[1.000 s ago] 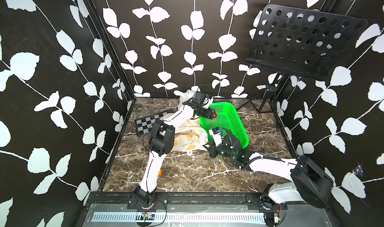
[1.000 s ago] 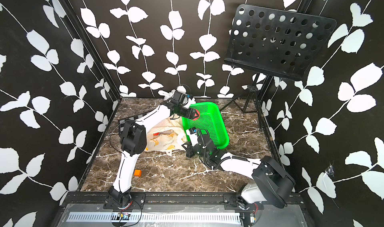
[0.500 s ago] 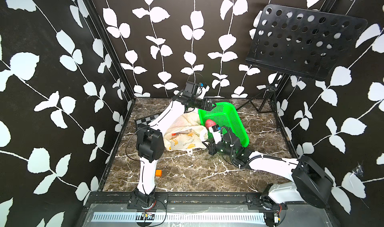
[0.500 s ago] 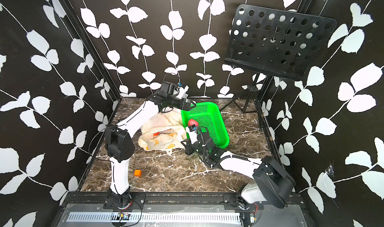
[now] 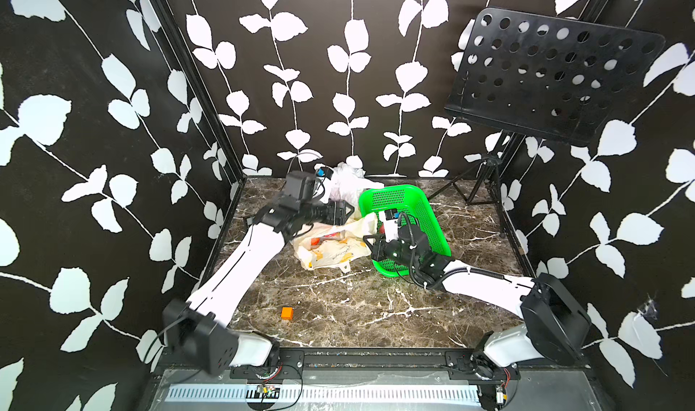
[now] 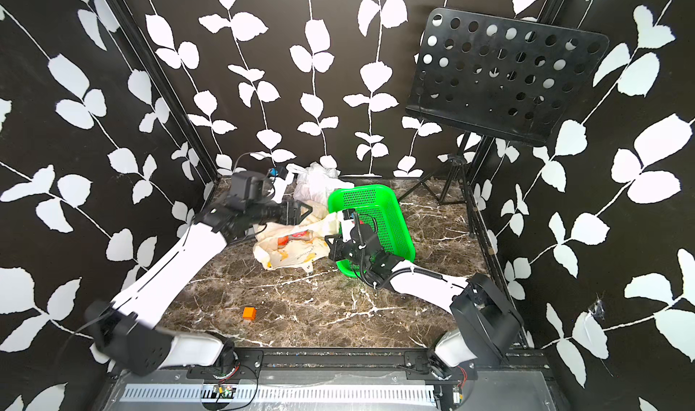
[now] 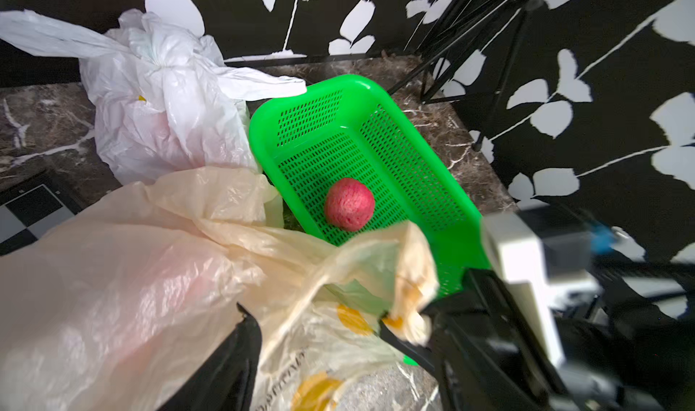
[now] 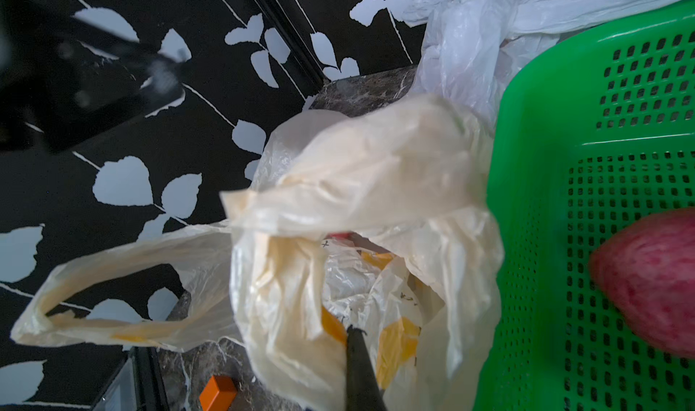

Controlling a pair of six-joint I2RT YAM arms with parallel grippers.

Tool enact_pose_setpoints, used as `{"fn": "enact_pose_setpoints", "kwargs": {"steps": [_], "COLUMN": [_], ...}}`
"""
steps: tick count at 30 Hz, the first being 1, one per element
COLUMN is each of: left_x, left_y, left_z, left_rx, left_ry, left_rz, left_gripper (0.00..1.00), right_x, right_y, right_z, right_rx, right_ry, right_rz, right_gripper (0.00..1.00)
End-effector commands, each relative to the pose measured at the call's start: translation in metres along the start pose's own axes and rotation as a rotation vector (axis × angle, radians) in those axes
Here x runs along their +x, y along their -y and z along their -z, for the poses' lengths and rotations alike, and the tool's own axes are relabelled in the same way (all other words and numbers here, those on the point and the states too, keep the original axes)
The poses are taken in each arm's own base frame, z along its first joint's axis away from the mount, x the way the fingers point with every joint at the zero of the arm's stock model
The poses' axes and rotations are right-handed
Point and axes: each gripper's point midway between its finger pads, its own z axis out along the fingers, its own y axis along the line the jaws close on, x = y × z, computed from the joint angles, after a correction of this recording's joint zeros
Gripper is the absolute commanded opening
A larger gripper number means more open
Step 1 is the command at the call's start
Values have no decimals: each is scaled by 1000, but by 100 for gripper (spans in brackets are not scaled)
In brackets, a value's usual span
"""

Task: Untie the knot of a plastic bag & take out the apple
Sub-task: Adjust the plastic bag at the center of the board.

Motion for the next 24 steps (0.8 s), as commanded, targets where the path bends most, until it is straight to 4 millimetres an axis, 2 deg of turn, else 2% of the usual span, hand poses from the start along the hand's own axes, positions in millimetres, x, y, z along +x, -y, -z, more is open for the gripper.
{"fn": "enact_pose_setpoints", "kwargs": {"steps": [1,4,8,14,17,19,20,22,24], "left_x": [51,73,88,98,101,102,101,96,87], "left_y": [-19,-27,-38,-76,-105,-114,-116,-106,-82], "left_z": [-10,-27,-50,-69,-76,-81,-84,-86,-85], "left_rx": [-99,-101,-116,-262,-368,-376,-373,-317,-193], "left_ry": [-135,-208,-276,-321,-327,-320,-310,-291,-243], "left_rz": [43,58,44,17,20,37,42,50,73], "left_gripper": [70,68,68,69,70,71,71,71,71], "right_x": [-27,-37,-47,-54,-53,-52,-51,-49,-47], "right_y": [-7,-13,-18,-24,-27,-25,-23,-19,-14], "right_z": [1,2,3,7,7,5,4,1,-6], "right_rx": [-14,-50,-80,-108,-124,-117,-111,-92,-65], "right_ry": [91,127,160,192,187,185,184,176,153], "right_rz": [-85,-105,-116,-103,-84,-88,-88,-91,-92], "right_gripper": [0,0,0,0,0,0,0,0,0]}}
